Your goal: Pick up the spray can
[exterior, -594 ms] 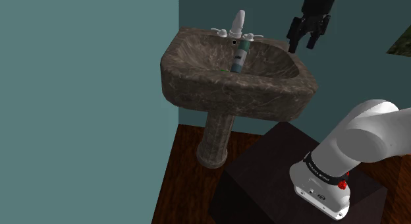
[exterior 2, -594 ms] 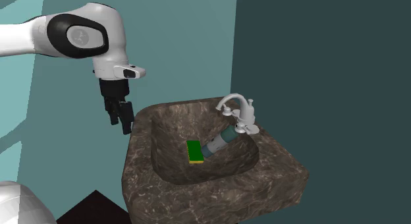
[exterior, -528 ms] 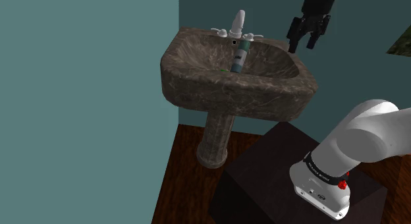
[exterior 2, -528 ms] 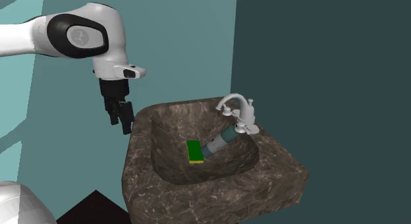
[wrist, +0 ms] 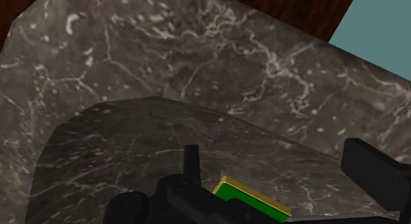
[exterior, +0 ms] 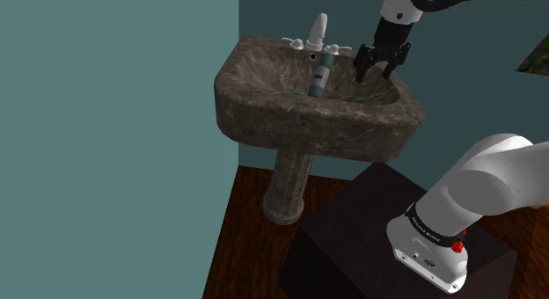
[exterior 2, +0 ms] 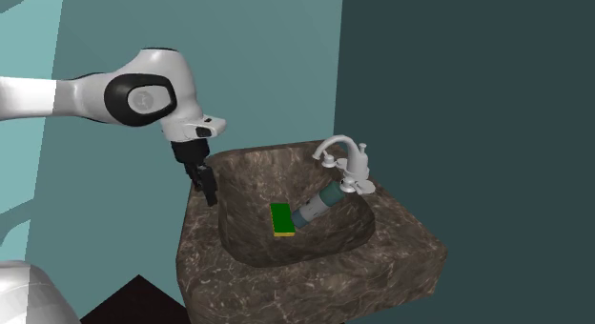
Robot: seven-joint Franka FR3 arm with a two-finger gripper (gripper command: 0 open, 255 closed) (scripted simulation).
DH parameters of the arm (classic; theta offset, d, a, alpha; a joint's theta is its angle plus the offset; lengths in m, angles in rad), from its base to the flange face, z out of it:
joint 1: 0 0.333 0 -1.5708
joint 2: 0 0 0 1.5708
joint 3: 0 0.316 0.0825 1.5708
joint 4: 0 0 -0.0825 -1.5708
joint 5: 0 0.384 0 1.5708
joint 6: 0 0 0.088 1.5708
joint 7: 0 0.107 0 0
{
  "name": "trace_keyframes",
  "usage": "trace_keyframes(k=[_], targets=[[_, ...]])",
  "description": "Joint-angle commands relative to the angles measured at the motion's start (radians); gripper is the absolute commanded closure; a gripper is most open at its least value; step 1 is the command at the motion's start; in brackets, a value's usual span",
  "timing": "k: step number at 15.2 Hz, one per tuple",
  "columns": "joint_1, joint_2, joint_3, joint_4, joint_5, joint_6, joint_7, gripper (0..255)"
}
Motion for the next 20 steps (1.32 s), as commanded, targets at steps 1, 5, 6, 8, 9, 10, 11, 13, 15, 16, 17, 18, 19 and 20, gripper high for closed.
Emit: trace_keyframes(k=[1, 5, 6, 8, 9, 10, 11, 13, 15, 16, 17, 18, 19, 20], targets=[[-0.014, 0.025, 0.018, -0.043, -0.014, 0.119, 0.057, 0], [-0.057, 0.113, 0.047, -0.089, -0.062, 0.342, 0.169, 0], [-0.070, 0.140, 0.055, -0.095, -0.078, 0.396, 0.200, 0], [-0.102, 0.199, 0.074, -0.100, -0.117, 0.502, 0.267, 0], [-0.120, 0.231, 0.085, -0.099, -0.140, 0.553, 0.304, 0], [-0.140, 0.263, 0.096, -0.096, -0.166, 0.602, 0.343, 0], [-0.162, 0.297, 0.110, -0.090, -0.196, 0.650, 0.386, 0], [-0.212, 0.367, 0.138, -0.070, -0.268, 0.737, 0.481, 0], [-0.268, 0.438, 0.171, -0.040, -0.362, 0.812, 0.594, 0], [-0.299, 0.474, 0.189, -0.021, -0.417, 0.844, 0.658, 0], [-0.328, 0.511, 0.205, 0.001, -0.479, 0.871, 0.727, 0], [-0.356, 0.547, 0.220, 0.026, -0.547, 0.893, 0.800, 0], [-0.382, 0.583, 0.233, 0.054, -0.619, 0.910, 0.878, 0], [-0.402, 0.619, 0.242, 0.084, -0.694, 0.922, 0.957, 0]])
